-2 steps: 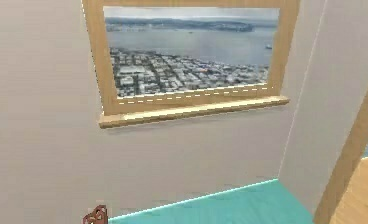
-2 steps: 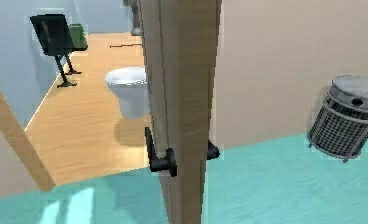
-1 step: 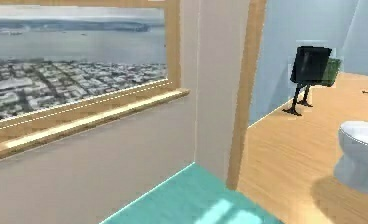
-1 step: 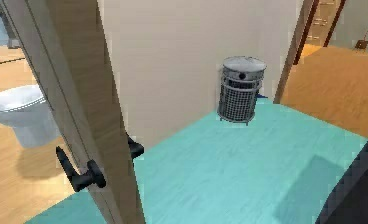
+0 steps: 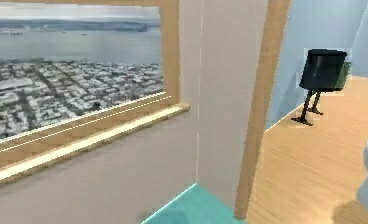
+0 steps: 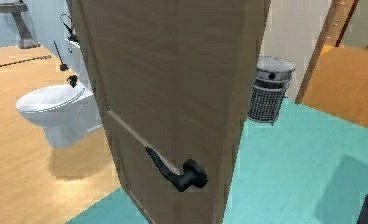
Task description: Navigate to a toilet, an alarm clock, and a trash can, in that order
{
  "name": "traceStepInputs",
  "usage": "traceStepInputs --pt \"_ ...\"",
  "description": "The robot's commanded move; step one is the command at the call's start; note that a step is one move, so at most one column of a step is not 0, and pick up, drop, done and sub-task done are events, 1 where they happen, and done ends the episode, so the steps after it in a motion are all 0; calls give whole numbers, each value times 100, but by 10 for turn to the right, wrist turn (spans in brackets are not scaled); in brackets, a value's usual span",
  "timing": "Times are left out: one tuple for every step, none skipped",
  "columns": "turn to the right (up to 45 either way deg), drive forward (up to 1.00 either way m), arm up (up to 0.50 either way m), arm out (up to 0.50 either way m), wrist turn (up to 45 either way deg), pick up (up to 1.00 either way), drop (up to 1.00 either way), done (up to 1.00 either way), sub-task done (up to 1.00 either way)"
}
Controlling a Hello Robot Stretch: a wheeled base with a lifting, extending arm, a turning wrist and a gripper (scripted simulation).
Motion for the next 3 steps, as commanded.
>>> traceStepInputs --pt "450 0 0 0 0 0 0 0 0" --pt "0 100 0 0 0 0 0 0 0" --pt "180 0 0 0 0 0 0 0 0"
